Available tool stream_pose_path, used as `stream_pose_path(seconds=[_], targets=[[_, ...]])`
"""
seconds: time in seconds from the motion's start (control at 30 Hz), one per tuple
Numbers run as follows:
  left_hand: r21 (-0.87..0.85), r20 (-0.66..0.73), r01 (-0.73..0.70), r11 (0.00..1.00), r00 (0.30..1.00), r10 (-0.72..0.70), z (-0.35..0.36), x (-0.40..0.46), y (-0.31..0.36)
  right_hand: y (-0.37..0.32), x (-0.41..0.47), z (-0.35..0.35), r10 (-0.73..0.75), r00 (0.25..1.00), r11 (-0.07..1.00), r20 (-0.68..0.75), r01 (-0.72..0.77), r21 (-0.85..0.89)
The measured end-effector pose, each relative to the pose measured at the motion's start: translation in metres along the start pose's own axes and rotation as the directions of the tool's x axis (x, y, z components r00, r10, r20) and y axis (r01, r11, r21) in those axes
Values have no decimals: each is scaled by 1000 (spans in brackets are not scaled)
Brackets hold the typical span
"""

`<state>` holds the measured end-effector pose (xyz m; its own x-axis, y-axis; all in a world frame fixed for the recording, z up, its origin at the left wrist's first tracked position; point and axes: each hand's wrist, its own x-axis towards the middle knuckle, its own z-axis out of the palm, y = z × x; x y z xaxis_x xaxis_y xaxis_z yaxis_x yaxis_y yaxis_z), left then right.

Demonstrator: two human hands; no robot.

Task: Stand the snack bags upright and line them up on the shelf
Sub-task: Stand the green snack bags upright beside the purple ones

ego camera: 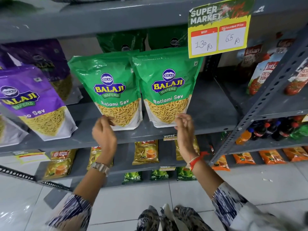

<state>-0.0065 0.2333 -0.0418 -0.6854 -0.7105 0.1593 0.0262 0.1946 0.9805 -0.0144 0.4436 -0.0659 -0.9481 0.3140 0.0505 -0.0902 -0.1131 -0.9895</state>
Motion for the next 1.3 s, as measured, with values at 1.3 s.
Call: stream_pose_path(seconds=[1.3], targets=[[-203, 313, 210, 956, 940, -140, -10, 56, -23, -11, -16, 110, 45, 857, 987, 513, 42, -157]])
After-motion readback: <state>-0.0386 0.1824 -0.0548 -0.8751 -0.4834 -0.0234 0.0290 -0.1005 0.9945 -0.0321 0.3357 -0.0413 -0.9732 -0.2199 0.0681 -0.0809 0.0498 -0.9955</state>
